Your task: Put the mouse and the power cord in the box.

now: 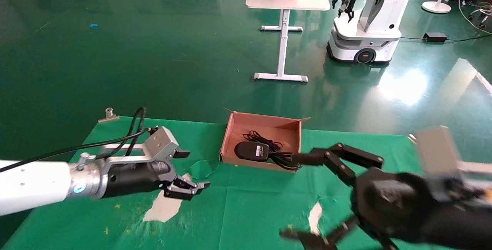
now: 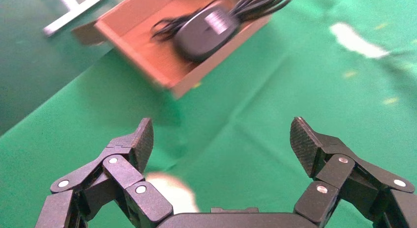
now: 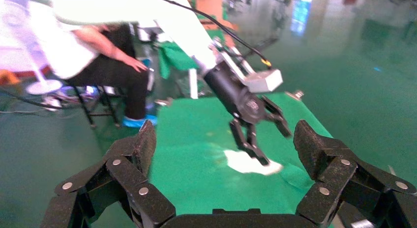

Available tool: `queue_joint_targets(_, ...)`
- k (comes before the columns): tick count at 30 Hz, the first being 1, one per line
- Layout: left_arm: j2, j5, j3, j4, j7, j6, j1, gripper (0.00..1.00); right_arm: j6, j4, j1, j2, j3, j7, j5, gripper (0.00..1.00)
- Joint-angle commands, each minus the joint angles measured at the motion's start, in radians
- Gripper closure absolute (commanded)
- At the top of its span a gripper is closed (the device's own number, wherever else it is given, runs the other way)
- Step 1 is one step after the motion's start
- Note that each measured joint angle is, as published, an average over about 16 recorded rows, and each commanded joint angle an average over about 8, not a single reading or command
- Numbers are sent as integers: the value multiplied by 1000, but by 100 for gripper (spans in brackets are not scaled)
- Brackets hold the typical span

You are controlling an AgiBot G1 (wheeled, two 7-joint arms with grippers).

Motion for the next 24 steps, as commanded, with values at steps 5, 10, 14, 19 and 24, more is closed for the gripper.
queue_joint_targets(5, -54, -132, -114, -69, 42, 111, 74, 0, -39, 60, -43, 50, 32, 15, 72, 0)
queue_joint_targets(10, -100, -242, -209, -128, 77, 205, 135, 0, -40, 62, -44, 51, 32, 15, 75, 0)
queue_joint_targets(14, -136, -331, -285, -174, 105, 279, 185, 0, -40, 62, -44, 51, 32, 15, 75, 0)
queue_joint_targets(19, -182, -442, -381, -233, 141, 373, 247, 0, -40, 61, -43, 52, 31, 14, 75, 0)
queue_joint_targets(24, -227, -551, -475, -290, 175, 465, 308, 0, -40, 61, -43, 52, 31, 14, 76, 0)
